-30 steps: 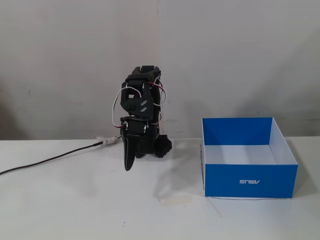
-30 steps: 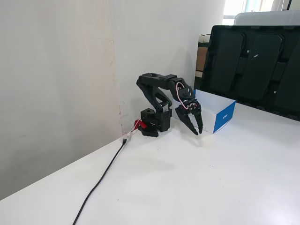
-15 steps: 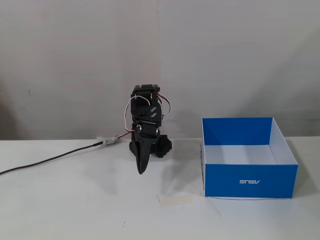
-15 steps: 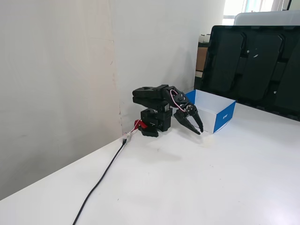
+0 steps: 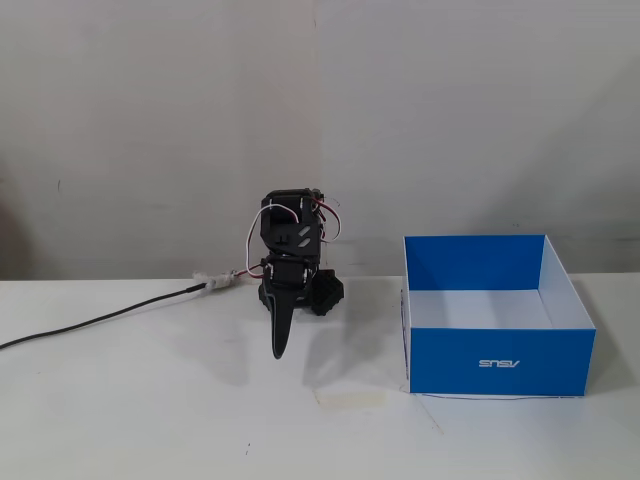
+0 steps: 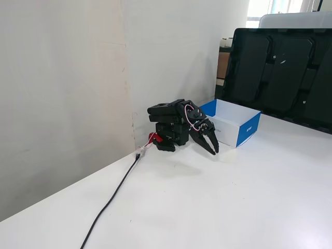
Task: Pick the gray block and keep it in the box.
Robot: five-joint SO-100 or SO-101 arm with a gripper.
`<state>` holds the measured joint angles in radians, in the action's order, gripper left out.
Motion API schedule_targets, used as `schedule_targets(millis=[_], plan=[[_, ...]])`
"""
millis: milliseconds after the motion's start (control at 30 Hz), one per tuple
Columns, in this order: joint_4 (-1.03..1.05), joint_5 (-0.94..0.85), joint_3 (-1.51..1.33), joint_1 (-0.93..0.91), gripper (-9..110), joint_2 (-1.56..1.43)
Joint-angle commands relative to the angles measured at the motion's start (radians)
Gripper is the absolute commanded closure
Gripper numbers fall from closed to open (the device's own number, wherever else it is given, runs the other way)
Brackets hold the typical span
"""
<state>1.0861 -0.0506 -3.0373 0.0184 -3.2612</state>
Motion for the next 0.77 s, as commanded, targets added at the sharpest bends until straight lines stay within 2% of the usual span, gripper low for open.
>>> schedule_targets(millis=[0, 67, 167, 733], plan=[[-0.003, 0.005, -0.009, 0.0, 100, -0.167], [-0.003, 0.005, -0.011, 0.0, 101, -0.167], [-0.003, 0.005, -0.011, 0.0, 94, -0.167], [-0.003, 0.005, -0.011, 0.0, 100, -0.167]])
